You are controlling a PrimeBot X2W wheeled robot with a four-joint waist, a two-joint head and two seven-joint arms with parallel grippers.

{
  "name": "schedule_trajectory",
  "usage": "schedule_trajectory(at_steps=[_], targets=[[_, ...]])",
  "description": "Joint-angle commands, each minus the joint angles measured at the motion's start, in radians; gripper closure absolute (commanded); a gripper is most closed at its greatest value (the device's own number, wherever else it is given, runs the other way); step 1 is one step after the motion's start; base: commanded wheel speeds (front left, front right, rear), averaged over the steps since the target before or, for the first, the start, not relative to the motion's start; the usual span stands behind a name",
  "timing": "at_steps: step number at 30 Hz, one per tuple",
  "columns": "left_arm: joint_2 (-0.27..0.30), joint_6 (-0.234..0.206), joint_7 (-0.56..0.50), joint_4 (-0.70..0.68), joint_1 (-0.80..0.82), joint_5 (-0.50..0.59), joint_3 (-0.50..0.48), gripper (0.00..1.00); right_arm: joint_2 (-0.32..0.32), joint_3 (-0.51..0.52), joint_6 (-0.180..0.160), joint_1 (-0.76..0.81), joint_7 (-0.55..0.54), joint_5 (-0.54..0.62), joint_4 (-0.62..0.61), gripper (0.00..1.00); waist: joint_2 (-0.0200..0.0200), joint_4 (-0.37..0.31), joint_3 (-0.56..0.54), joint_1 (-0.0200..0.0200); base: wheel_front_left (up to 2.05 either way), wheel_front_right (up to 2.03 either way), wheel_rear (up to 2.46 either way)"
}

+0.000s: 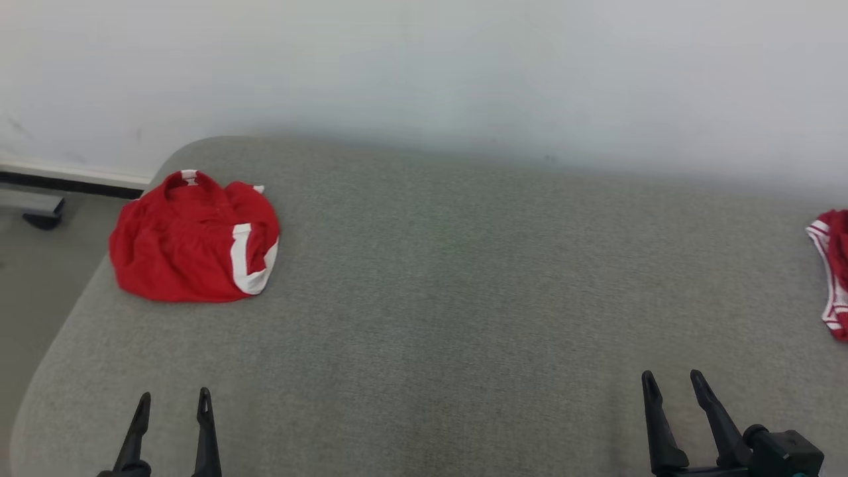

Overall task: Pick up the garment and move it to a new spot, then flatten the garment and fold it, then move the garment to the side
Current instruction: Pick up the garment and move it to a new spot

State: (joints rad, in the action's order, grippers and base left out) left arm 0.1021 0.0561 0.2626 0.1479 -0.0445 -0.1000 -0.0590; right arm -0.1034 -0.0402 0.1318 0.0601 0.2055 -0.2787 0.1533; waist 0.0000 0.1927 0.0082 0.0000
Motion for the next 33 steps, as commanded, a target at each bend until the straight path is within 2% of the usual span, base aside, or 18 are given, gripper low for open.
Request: schedule_trajectory(at_steps=[1,8,15,33], targets=[[0.003,-0.003,0.003,-0.001,-0.005,-0.005,-0.004,0.00,-0.001,0.000,-0.003,0.002,-0.001,0.001,-0.003,0.00,0.0000,0.092,0.011,0.0000,0.00,0.00,0.00],[0.007,-0.012,0.003,-0.004,-0.011,-0.014,-0.017,0.00,-0.005,-0.004,-0.003,-0.005,-0.004,0.004,-0.005,0.00,0.0000,0.202,0.020,0.0000,0.00,0.00,0.00],[0.016,-0.023,0.003,-0.006,-0.024,-0.025,-0.036,0.00,0.005,-0.008,-0.003,-0.004,-0.003,0.007,-0.001,0.00,0.0000,0.261,0.011,0.0000,0.00,0.00,0.00],[0.039,-0.031,-0.007,0.006,-0.011,-0.048,-0.043,0.00,0.017,-0.019,-0.003,-0.005,0.012,0.001,0.020,0.00,0.0000,0.280,-0.011,0.0000,0.00,0.00,0.00]])
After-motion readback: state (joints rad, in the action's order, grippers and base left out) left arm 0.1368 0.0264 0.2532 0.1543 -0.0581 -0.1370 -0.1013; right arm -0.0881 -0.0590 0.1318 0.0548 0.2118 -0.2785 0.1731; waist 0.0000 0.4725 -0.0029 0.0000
